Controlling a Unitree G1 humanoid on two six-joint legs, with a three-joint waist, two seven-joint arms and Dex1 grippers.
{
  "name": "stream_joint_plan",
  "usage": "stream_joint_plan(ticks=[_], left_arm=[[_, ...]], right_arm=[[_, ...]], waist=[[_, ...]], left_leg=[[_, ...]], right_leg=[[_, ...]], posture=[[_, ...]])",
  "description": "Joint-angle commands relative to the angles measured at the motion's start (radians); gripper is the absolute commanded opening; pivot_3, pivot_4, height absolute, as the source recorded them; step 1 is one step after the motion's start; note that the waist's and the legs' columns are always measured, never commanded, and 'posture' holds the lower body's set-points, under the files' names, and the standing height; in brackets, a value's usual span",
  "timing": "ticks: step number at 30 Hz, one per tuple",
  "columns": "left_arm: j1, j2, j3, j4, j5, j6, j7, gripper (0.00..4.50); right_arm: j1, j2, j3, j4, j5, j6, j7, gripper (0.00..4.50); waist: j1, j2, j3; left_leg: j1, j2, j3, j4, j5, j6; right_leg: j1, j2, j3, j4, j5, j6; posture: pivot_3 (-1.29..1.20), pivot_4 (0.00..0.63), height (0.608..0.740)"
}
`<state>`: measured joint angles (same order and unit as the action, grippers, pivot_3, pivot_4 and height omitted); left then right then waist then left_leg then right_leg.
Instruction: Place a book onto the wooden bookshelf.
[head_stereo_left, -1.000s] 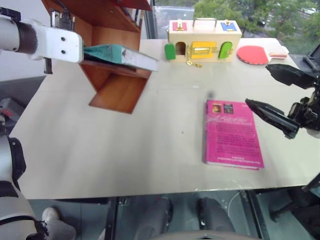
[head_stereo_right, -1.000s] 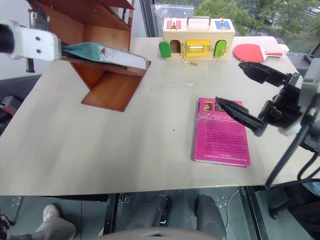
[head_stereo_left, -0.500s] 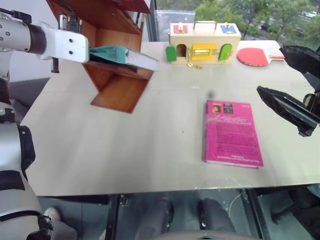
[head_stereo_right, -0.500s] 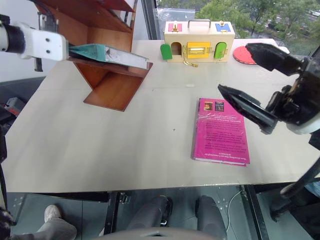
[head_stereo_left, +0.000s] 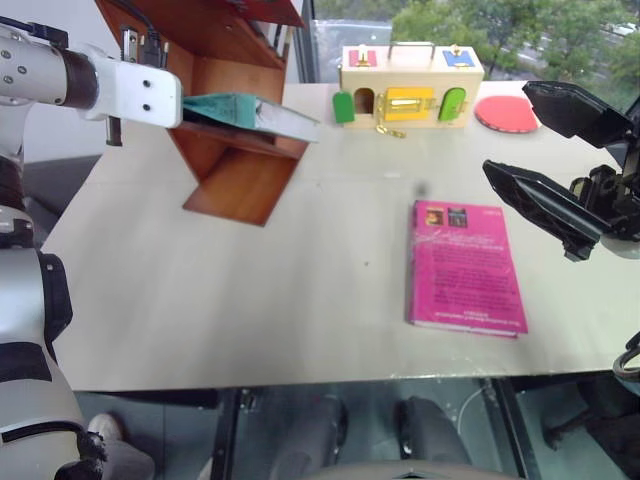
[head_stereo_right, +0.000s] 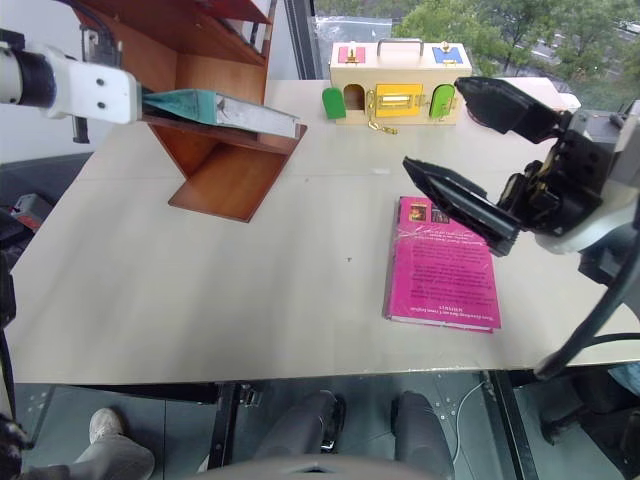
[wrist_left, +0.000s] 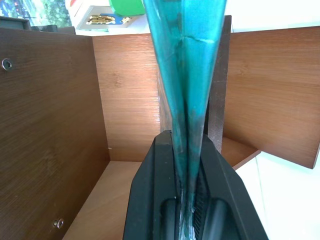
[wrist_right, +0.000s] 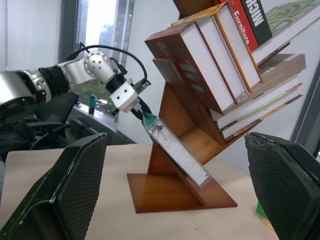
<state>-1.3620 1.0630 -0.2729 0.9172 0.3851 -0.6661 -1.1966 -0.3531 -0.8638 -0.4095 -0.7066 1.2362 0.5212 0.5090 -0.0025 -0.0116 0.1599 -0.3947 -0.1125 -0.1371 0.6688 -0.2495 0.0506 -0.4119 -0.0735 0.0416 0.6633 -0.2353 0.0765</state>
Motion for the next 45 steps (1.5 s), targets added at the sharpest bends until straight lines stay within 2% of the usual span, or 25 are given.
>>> stream_joint_plan(ticks=[1,7,11,17,18,20,22,26,27,30,32,33,35,37,38,41,45], left_arm=[[0.016,0.015,0.018,-0.027,0.001,0.044,0.024,0.09],[0.034,0.01,0.026,-0.068,-0.003,0.083,0.026,0.09],[0.038,0.009,0.03,-0.076,-0.005,0.112,0.027,1.54],[0.064,0.019,0.073,-0.126,-0.056,0.12,0.028,4.1],[0.073,0.024,0.083,-0.139,-0.073,0.122,0.02,4.35],[0.119,0.043,0.122,-0.192,-0.154,0.138,-0.031,4.35],[0.189,0.061,0.19,-0.302,-0.276,0.237,-0.088,4.35],[0.381,0.103,0.345,-0.626,-0.533,0.574,-0.165,4.35],[0.451,0.11,0.402,-0.758,-0.639,0.741,-0.16,4.35],[0.641,0.111,0.548,-1.064,-0.92,1.136,-0.113,4.35],[0.709,0.092,0.611,-1.177,-1.035,1.275,-0.054,4.35],[0.737,0.069,0.634,-1.232,-1.103,1.337,-0.008,4.35],[0.764,-0.035,0.636,-1.334,-1.256,1.453,0.148,4.35],[0.807,-0.131,0.6,-1.409,-1.304,1.485,0.249,4.35],[0.849,-0.203,0.571,-1.427,-1.291,1.474,0.305,4.35],[0.966,-0.334,0.466,-1.422,-1.179,1.396,0.386,4.35],[1.083,-0.411,0.415,-1.355,-1.064,1.303,0.425,4.45]], right_arm=[[-0.037,0.004,-0.007,0.005,0.002,-0.017,-0.007,4.5],[-0.055,0.01,0.003,0.007,0.0,-0.012,-0.007,4.5],[-0.061,0.007,0.003,0.009,-0.003,-0.011,-0.006,4.5],[-0.056,0.003,-0.004,0.015,-0.001,-0.006,0.005,4.5],[-0.051,0.0,-0.007,0.017,0.001,-0.003,0.007,4.5],[-0.033,-0.011,-0.014,0.021,0.002,0.009,0.02,4.5],[-0.008,-0.028,-0.019,0.03,-0.008,0.026,0.04,4.5],[0.029,-0.05,-0.007,0.045,-0.033,0.053,0.061,4.5],[0.045,-0.055,-0.006,0.049,-0.044,0.061,0.065,4.5],[0.102,-0.062,-0.006,0.059,-0.078,0.084,0.07,4.5],[0.132,-0.067,-0.008,0.062,-0.093,0.095,0.077,4.5],[0.157,-0.071,-0.011,0.067,-0.102,0.106,0.082,4.5],[0.227,-0.084,-0.027,0.086,-0.149,0.126,0.093,4.5],[0.297,-0.09,-0.047,0.097,-0.205,0.123,0.111,4.5],[0.342,-0.087,-0.059,0.101,-0.244,0.115,0.114,4.5],[0.474,-0.064,-0.091,0.093,-0.395,0.065,0.108,4.5],[0.614,-0.018,-0.144,0.076,-0.515,0.028,0.103,4.5]], waist=[[-0.001,0.0,0.0],[0.0,0.0,0.0],[-0.008,-0.001,0.0],[-0.011,-0.002,0.001],[-0.011,-0.002,0.001],[-0.012,-0.002,0.002],[-0.012,-0.003,0.002],[-0.016,-0.003,0.003],[-0.016,-0.003,0.003],[-0.015,-0.003,0.003],[-0.013,-0.002,0.004],[-0.01,-0.002,0.004],[-0.002,-0.002,0.004],[0.006,0.0,0.003],[0.008,-0.001,0.003],[0.015,0.001,0.002],[0.016,0.0,0.002]], left_leg=[[0.0,0.0,0.0,0.0,0.0,0.0],[0.0,0.0,0.0,0.0,0.0,0.0],[-0.002,0.0,0.0,0.0,0.0,0.0],[-0.005,0.0,0.001,0.0,0.0,0.0],[-0.005,0.0,0.001,0.0,0.0,0.0],[-0.005,0.0,0.001,0.0,0.0,0.0],[-0.005,0.0,0.002,-0.001,0.0,0.0],[-0.008,0.0,0.003,-0.001,0.0,0.0],[-0.008,0.001,0.003,-0.001,0.0,0.0],[-0.007,0.001,0.004,-0.001,0.0,0.0],[-0.007,0.002,0.004,-0.002,0.0,0.0],[-0.006,0.002,0.004,-0.002,0.0,0.0],[-0.005,0.003,0.003,-0.002,-0.001,0.0],[-0.003,0.003,0.002,-0.001,-0.001,0.0],[-0.001,0.003,0.003,-0.001,-0.001,0.0],[-0.001,0.002,0.005,-0.002,0.0,-0.001],[-0.001,0.003,0.005,-0.002,0.002,-0.004]], right_leg=[[0.0,0.0,0.0,0.0,0.0,0.0],[0.0,0.0,0.0,0.0,0.0,0.0],[-0.001,0.0,0.0,0.0,0.0,0.0],[-0.003,0.0,0.001,-0.002,0.0,0.0],[-0.003,0.0,0.002,-0.003,0.0,0.0],[-0.003,0.0,0.002,-0.003,0.0,0.0],[-0.004,0.0,0.002,-0.003,0.0,0.0],[-0.007,0.0,0.004,-0.002,0.0,0.0],[-0.008,0.0,0.005,-0.002,0.0,0.0],[-0.007,-0.001,0.005,-0.003,0.0,0.0],[-0.007,-0.001,0.006,-0.003,0.0,0.0],[-0.007,-0.001,0.005,-0.003,0.0,0.0],[-0.005,-0.001,0.004,-0.003,0.0,0.0],[-0.002,-0.002,0.003,-0.005,0.0,0.0],[0.0,-0.003,0.003,-0.005,0.0,0.0],[-0.001,-0.004,0.005,-0.004,0.0,0.0],[-0.001,-0.003,0.006,-0.004,0.0,0.0]], posture=[[0.0,0.15,0.74],[0.0,0.15,0.74],[0.0,0.15,0.74],[0.0,0.15,0.74],[0.0,0.15,0.74],[0.0,0.15,0.74],[0.0,0.15,0.74],[0.0,0.15,0.74],[0.0,0.15,0.74],[0.0,0.15,0.74],[0.0,0.15,0.74],[0.0,0.15,0.74],[0.0,0.15,0.74],[0.0,0.15,0.74],[0.0,0.15,0.74],[0.0,0.15,0.74],[0.0,0.15,0.74]])
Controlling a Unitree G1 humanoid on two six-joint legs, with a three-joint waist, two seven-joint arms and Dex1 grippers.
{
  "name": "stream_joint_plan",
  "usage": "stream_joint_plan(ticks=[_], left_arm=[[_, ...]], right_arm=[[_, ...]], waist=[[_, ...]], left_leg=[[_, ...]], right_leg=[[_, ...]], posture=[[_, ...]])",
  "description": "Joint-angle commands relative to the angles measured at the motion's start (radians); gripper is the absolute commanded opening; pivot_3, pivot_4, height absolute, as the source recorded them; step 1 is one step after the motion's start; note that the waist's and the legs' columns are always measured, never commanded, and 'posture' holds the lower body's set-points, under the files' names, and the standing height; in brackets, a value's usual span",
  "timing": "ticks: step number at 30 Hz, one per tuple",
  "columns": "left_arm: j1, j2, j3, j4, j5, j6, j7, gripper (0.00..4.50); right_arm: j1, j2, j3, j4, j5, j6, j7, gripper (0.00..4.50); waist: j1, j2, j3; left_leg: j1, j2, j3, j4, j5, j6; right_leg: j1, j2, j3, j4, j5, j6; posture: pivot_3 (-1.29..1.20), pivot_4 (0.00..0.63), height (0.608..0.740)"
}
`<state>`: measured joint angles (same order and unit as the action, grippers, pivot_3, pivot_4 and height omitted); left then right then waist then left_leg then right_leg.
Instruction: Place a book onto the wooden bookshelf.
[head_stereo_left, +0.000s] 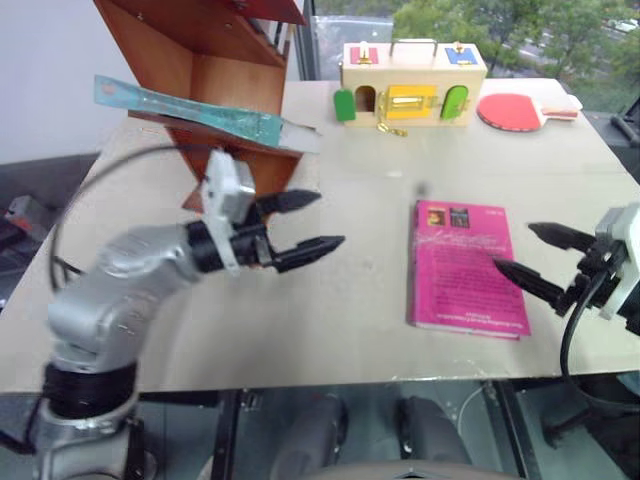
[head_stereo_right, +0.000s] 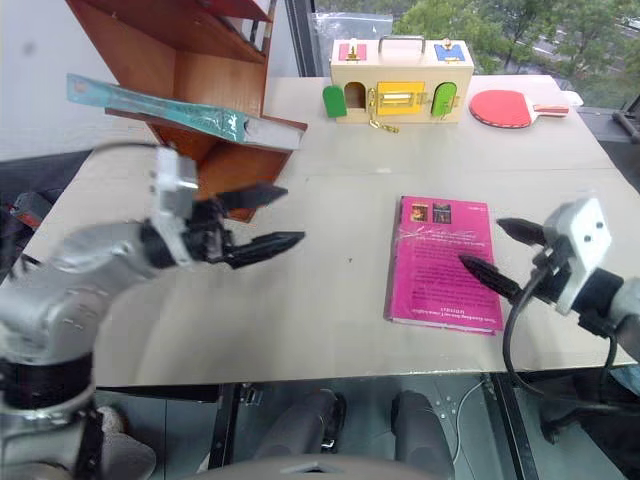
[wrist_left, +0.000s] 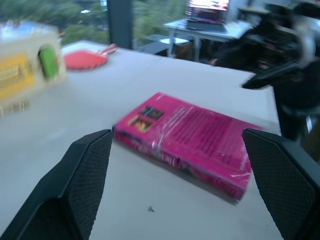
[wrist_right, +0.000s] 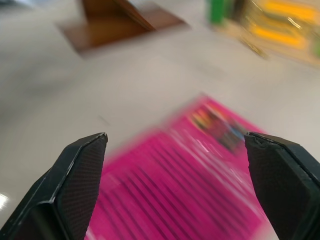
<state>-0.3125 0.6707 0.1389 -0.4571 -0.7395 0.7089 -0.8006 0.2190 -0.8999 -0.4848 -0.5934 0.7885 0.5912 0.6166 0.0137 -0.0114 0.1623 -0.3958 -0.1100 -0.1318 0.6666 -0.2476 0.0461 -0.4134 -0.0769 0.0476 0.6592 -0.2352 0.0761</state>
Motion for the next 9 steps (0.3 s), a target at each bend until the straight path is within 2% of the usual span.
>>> stream_joint_plan(ticks=[1,5,9], left_arm=[[0.065,-0.021,-0.017,0.044,0.125,-0.128,0.035,4.45],[0.175,-0.001,-0.008,0.154,0.242,-0.287,-0.013,4.45],[0.219,0.027,0.027,0.209,0.257,-0.358,-0.069,4.45]], right_arm=[[0.083,0.028,-0.083,-0.041,-0.098,-0.054,0.005,4.5],[0.224,0.067,-0.149,-0.039,-0.197,-0.088,0.033,4.5],[0.285,0.094,-0.201,-0.027,-0.232,-0.11,0.066,4.5]], waist=[[0.001,0.0,0.0],[0.002,0.001,-0.001],[0.002,0.001,-0.001]], left_leg=[[0.0,0.0,0.001,-0.001,0.0,0.0],[0.0,0.0,0.001,-0.002,-0.002,0.004],[0.0,0.0,0.0,-0.002,-0.003,0.004]], right_leg=[[0.0,0.0,0.001,0.0,0.0,0.0],[0.0,-0.001,0.001,-0.001,0.0,0.0],[0.0,-0.001,0.0,-0.002,0.0,0.0]], posture=[[0.0,0.15,0.74],[0.0,0.15,0.74],[0.0,0.15,0.74]])
